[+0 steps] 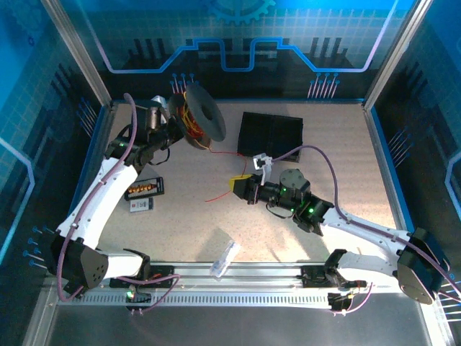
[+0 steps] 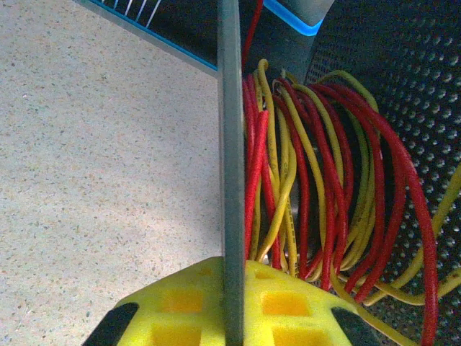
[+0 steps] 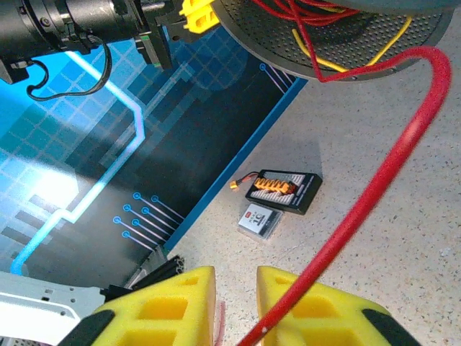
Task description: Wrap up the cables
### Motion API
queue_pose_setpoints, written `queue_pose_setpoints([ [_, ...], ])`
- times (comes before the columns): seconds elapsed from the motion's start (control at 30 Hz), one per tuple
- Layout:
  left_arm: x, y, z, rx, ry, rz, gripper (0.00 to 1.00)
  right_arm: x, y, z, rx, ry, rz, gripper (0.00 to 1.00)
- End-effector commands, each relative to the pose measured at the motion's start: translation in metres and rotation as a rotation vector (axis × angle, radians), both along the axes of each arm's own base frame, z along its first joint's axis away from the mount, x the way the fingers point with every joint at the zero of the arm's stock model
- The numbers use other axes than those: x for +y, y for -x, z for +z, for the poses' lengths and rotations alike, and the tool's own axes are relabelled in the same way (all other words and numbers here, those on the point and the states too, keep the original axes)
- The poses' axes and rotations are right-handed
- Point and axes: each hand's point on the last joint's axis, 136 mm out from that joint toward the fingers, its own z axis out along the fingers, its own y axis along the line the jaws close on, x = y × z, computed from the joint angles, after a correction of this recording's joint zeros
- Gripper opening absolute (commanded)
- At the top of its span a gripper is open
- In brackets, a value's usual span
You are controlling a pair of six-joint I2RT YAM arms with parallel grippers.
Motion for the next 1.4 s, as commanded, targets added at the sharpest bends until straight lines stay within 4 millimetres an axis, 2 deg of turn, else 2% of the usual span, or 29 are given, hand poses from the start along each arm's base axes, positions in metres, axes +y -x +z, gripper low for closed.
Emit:
queue_pose_setpoints([
  [0.0,-0.006,-0.005,0.050,-0.174,0.044,-0.020,0.00,-0.002,-0.003,-0.001,-0.017,-0.004,-0.007,0.15],
  [0.07,-0.010,-0.004,0.054,-0.178,0.051,-0.043,0.00,-0.001,-0.003,-0.005,-0.022,0.014,0.000,0.03],
  [0.1,-0.012,-0.004,0.055,-0.175,0.053,-0.059,0.00,-0.001,-0.002,-0.008,-0.024,0.033,0.005,0.00],
  [0.2,-0.017,0.000,0.063,-0.165,0.041,-0.107,0.00,-0.004,-0.001,-0.022,-0.035,0.127,0.016,0.00],
  [0.3,-0.020,0.005,0.072,-0.140,0.042,-0.158,0.00,-0.015,-0.002,-0.043,-0.054,0.294,0.006,0.00],
  [0.4,-0.020,0.011,0.081,-0.119,0.067,-0.211,0.00,-0.036,-0.009,-0.056,-0.099,0.441,-0.034,0.00],
  [0.57,-0.017,0.028,0.098,-0.117,0.077,-0.282,0.00,-0.085,-0.033,-0.074,-0.114,0.628,-0.132,0.00],
  [0.73,-0.036,0.047,0.113,-0.132,0.126,-0.419,0.00,-0.130,-0.067,-0.081,-0.090,0.767,-0.227,0.00],
  [0.87,-0.054,0.058,0.115,-0.148,0.162,-0.526,0.00,-0.151,-0.096,-0.086,-0.029,0.837,-0.253,0.00],
  [1.07,-0.084,0.079,0.112,-0.158,0.119,-0.666,0.00,-0.182,-0.141,-0.076,0.029,0.928,-0.318,0.00],
  [1.23,-0.104,0.093,0.106,-0.164,0.074,-0.761,0.00,-0.208,-0.173,-0.059,0.043,0.939,-0.375,0.00],
  [1.37,-0.118,0.102,0.095,-0.160,0.012,-0.822,0.00,-0.221,-0.192,-0.041,0.048,0.911,-0.392,0.00],
])
